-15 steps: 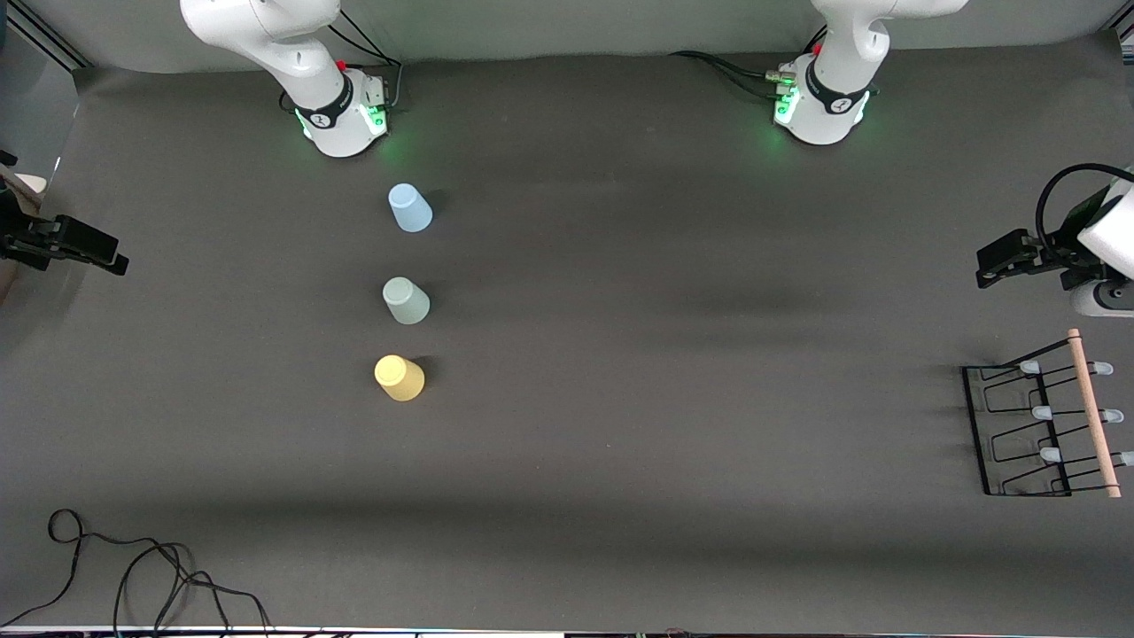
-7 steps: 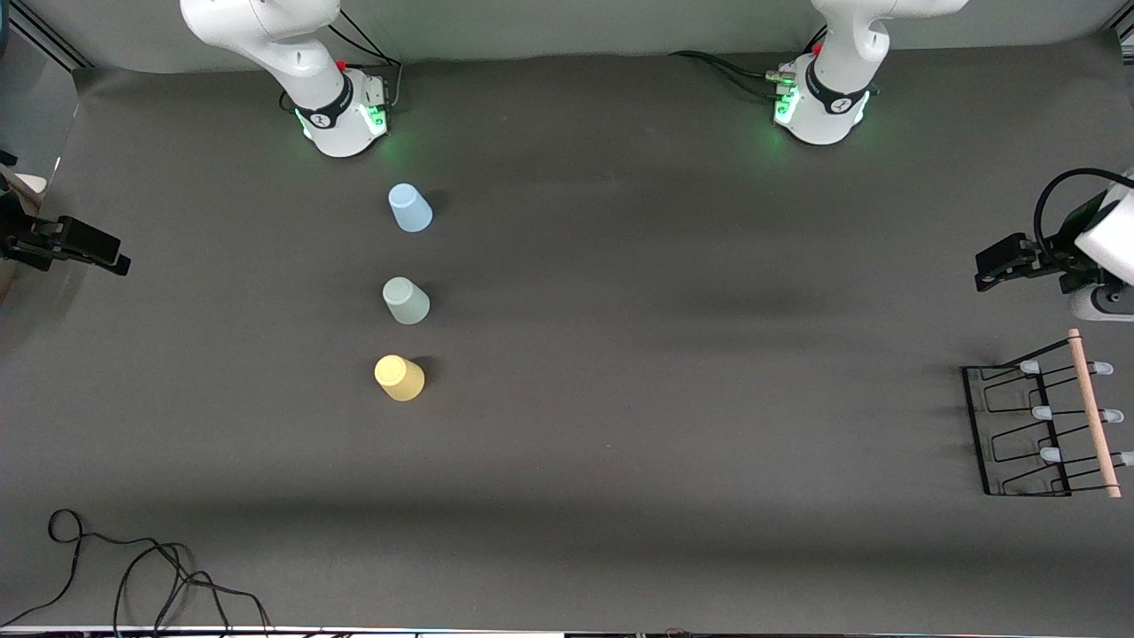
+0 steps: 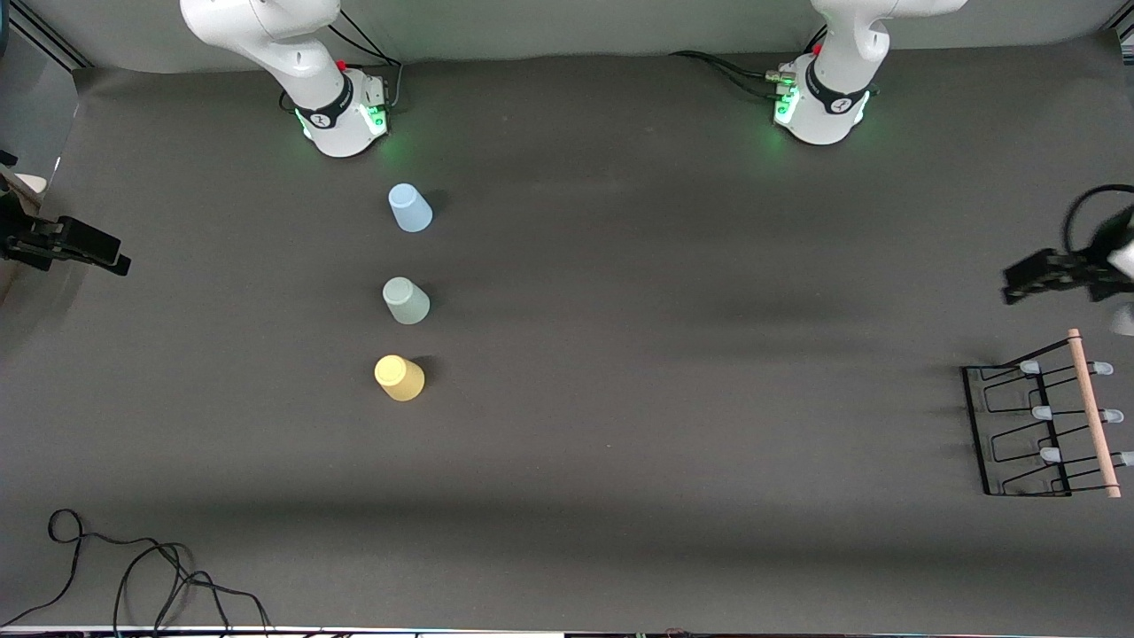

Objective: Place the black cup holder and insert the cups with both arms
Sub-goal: 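Lower the left gripper onto the wooden handle of the black rack, then close the left gripper on the rack's wooden handle and lift, then carry the rack with the left gripper and set it beside the cups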

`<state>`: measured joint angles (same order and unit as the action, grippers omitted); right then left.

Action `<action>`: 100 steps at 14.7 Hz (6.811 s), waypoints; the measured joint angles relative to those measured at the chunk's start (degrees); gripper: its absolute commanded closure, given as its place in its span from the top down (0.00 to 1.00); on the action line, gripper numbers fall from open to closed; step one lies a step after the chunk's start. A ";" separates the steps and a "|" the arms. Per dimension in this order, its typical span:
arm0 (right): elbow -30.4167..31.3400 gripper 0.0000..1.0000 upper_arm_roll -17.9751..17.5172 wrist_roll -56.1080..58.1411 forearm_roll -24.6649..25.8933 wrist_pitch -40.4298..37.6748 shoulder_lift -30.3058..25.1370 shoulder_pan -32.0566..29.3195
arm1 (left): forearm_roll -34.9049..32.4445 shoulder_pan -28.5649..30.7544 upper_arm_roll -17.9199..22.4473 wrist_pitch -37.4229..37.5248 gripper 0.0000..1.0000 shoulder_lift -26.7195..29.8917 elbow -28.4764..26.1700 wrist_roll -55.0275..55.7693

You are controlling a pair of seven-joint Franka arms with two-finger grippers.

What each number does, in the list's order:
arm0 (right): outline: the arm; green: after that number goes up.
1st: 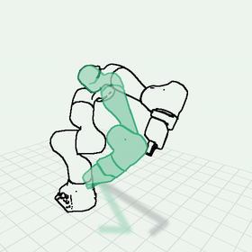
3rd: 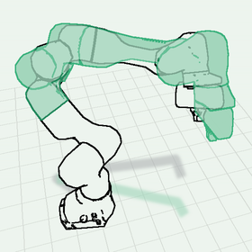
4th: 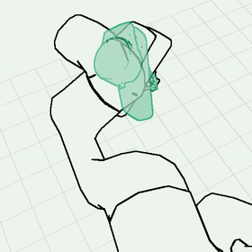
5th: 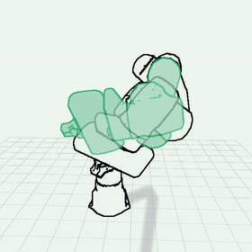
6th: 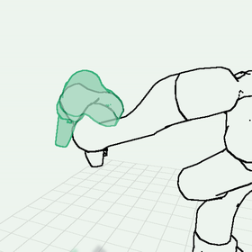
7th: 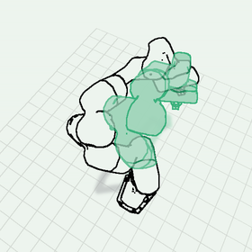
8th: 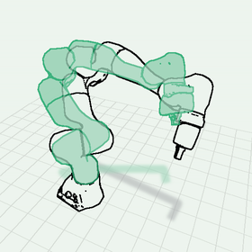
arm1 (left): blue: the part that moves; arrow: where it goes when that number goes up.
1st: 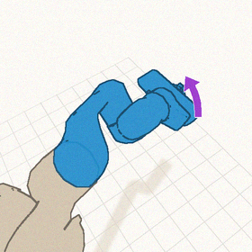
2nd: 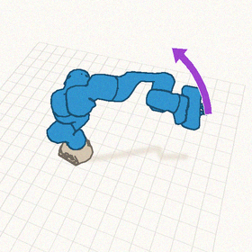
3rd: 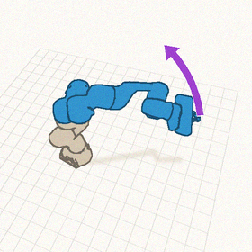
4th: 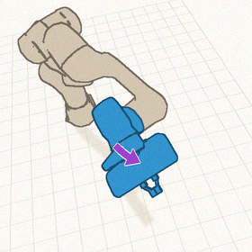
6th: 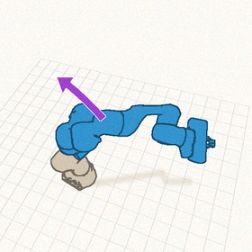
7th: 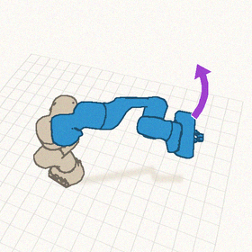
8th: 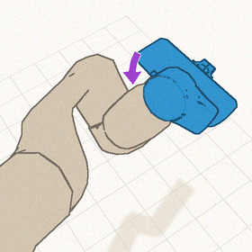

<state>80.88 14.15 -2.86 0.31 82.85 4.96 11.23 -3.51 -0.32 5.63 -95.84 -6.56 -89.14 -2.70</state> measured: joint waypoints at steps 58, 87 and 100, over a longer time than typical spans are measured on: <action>0.00 1.00 0.18 0.00 0.00 -2.00 0.01 -0.04 | 6.31 -13.50 -6.21 0.78 0.00 -23.55 17.14 14.28; 0.00 1.00 0.19 0.00 0.00 -2.14 0.49 -0.12 | 7.21 -41.24 -5.93 -15.51 0.00 -30.66 13.07 45.33; 2.36 1.00 -0.48 -4.03 -0.10 -4.28 0.72 5.08 | 5.66 -40.34 -4.53 -15.83 1.00 -29.44 14.66 46.09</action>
<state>83.24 13.67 -6.90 0.21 78.57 5.69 16.31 2.15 -40.66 1.09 -111.67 -35.99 -74.48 43.39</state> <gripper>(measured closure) 0.000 0.000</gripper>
